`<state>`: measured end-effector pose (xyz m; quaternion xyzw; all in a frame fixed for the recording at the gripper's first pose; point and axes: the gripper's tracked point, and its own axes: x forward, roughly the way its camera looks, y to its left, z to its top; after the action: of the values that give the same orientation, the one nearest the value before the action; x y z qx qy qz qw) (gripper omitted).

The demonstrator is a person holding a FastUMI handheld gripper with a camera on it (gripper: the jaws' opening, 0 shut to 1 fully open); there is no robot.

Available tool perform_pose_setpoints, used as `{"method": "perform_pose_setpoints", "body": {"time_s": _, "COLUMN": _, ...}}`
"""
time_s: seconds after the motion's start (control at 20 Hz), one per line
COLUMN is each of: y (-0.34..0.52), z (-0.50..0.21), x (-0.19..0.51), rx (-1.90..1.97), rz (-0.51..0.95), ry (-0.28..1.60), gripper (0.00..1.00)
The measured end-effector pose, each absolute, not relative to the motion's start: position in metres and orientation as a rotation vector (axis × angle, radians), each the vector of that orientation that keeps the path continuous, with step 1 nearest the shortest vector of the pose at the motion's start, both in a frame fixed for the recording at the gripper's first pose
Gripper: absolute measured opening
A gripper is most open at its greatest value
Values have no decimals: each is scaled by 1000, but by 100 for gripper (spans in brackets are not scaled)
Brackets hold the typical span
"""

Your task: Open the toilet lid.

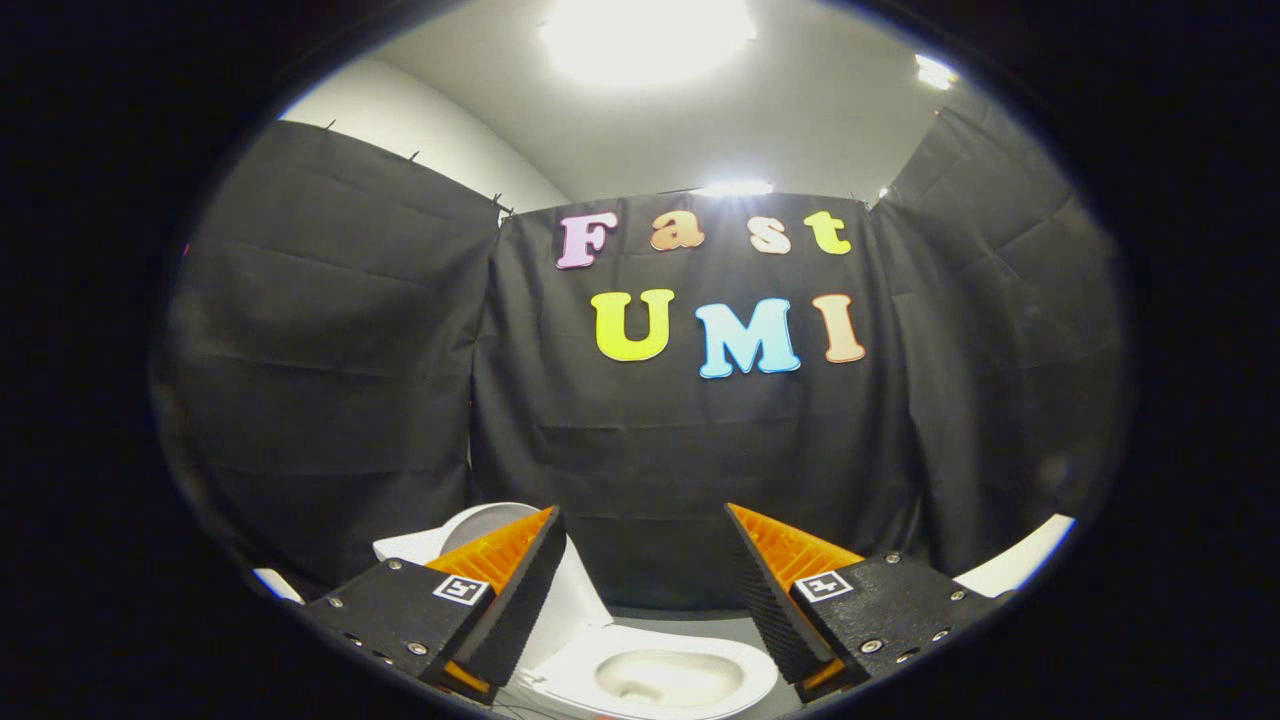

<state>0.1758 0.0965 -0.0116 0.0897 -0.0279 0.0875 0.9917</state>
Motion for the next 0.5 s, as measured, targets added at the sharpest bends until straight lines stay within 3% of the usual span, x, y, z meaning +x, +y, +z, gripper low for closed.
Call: {"method": "perform_pose_setpoints", "body": {"time_s": 0.5, "y": 24, "z": -30, "x": 165, "rx": 155, "rz": 126, "ry": -17, "gripper": 96}}
